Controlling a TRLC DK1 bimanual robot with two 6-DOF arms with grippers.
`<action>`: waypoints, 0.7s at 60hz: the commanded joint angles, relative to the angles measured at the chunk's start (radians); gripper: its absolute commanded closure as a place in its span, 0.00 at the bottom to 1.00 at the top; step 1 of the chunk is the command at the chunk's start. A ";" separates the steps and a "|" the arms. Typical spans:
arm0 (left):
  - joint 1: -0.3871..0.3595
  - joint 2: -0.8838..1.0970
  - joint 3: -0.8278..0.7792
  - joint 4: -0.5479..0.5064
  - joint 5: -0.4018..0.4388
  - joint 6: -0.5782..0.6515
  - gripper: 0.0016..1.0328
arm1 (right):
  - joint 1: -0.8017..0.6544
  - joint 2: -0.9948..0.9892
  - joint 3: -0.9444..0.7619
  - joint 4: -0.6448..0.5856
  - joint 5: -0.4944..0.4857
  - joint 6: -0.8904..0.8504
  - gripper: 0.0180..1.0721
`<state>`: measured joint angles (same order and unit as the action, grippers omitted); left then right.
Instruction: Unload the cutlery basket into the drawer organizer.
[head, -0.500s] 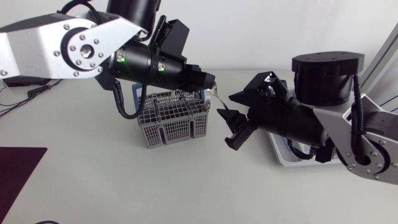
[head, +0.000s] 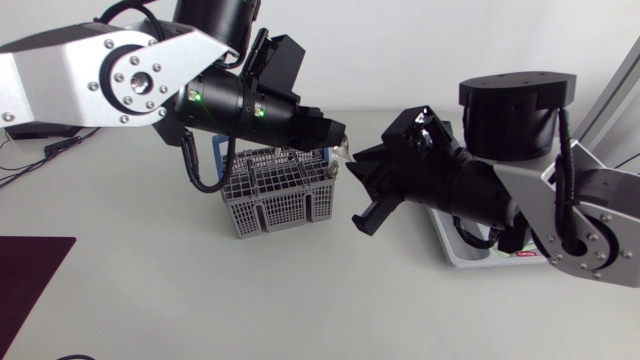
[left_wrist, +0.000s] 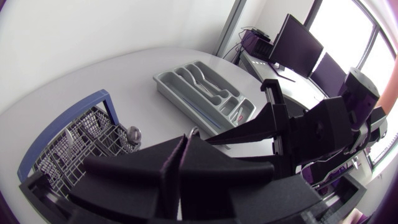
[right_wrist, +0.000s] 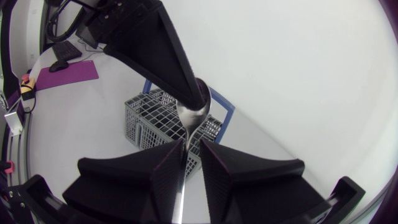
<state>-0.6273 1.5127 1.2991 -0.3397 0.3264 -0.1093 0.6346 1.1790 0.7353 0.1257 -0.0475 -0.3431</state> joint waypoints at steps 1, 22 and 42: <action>0.001 0.012 0.003 -0.001 0.011 -0.030 0.85 | 0.011 0.013 0.018 -0.009 0.003 0.010 0.87; -0.005 0.006 0.006 -0.004 0.013 -0.033 0.85 | 0.017 0.008 0.024 -0.063 -0.026 0.010 0.94; 0.005 -0.016 0.034 -0.002 0.019 -0.029 0.37 | 0.008 -0.018 0.021 -0.130 -0.107 0.006 0.94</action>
<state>-0.6292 1.5120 1.2991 -0.3618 0.3401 -0.1165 0.6392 1.1778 0.7536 0.0189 -0.1257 -0.3408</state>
